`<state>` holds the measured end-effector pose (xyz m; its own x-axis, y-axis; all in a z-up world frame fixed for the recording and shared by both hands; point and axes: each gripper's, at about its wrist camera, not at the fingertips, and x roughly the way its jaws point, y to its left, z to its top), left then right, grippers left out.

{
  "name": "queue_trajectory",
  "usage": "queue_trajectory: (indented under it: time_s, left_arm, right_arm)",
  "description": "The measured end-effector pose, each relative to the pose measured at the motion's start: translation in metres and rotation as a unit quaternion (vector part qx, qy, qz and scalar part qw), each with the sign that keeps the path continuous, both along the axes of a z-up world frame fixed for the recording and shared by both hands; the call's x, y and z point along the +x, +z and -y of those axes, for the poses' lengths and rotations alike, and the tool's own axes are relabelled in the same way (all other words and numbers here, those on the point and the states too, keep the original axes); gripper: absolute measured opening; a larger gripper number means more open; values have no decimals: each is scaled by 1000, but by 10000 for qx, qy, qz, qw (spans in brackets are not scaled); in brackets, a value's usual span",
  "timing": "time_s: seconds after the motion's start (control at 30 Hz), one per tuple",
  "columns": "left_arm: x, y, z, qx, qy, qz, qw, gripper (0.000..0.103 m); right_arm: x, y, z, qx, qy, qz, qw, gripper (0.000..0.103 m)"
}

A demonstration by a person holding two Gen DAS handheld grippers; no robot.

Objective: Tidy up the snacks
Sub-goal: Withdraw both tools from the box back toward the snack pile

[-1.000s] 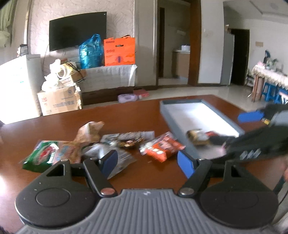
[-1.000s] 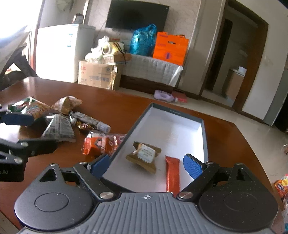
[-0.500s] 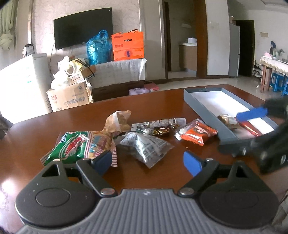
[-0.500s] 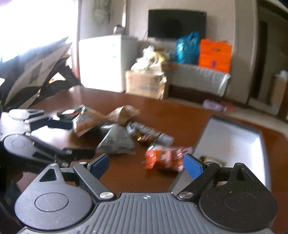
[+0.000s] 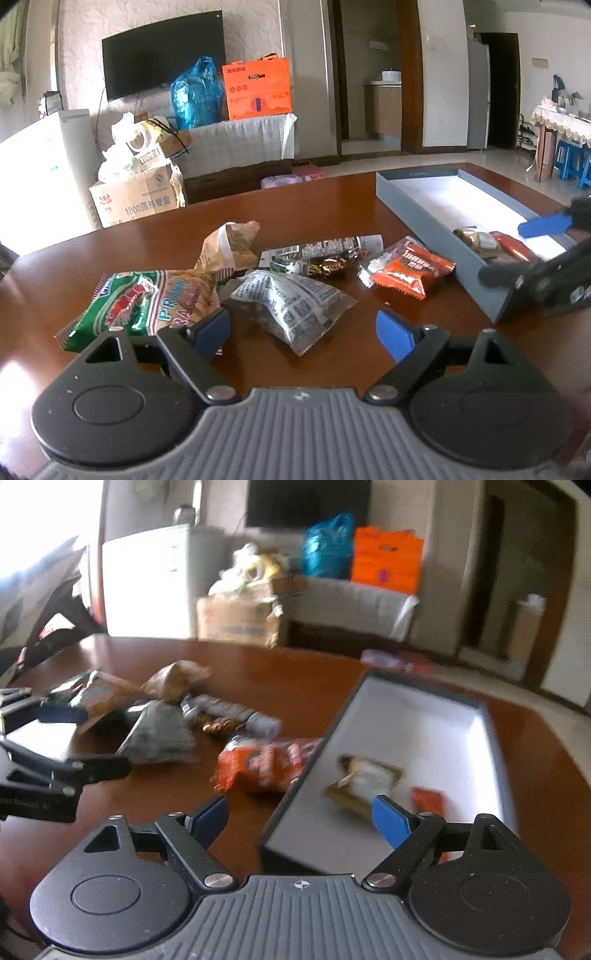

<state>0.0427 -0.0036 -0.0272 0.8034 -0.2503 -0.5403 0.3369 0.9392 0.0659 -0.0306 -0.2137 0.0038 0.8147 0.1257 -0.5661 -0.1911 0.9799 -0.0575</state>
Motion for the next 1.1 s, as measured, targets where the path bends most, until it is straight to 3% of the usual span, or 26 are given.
queue_trajectory:
  time_s: [0.17,0.37,0.53,0.7,0.9,1.1]
  left_arm:
    - [15,-9,-7,-8,120,-80,9999,87]
    - [23,-13,-18,31,251,-66,9997,87]
    - [27,-18,-22,110,361,-71,9993,87]
    - [36,-21,-30,29,643,-96,9979,87]
    - [37,-22,-16,-106,276,-141,9995,87]
    - [45,-29,-6,-76,298,-207,9993,87]
  right_arm:
    - [-9,9,-5,497,743,380,9953,85]
    - [0,-4,-18,1038,1492,-140,9832,85]
    - [9,-17,-23,977,1234,-450,9865,85]
    - [8,-16,-15,681,878,-286,9934,83]
    - [10,-17,-12,559,678,-170,9960,83]
    - [19,-23,-25,184,606,-197,9978,87]
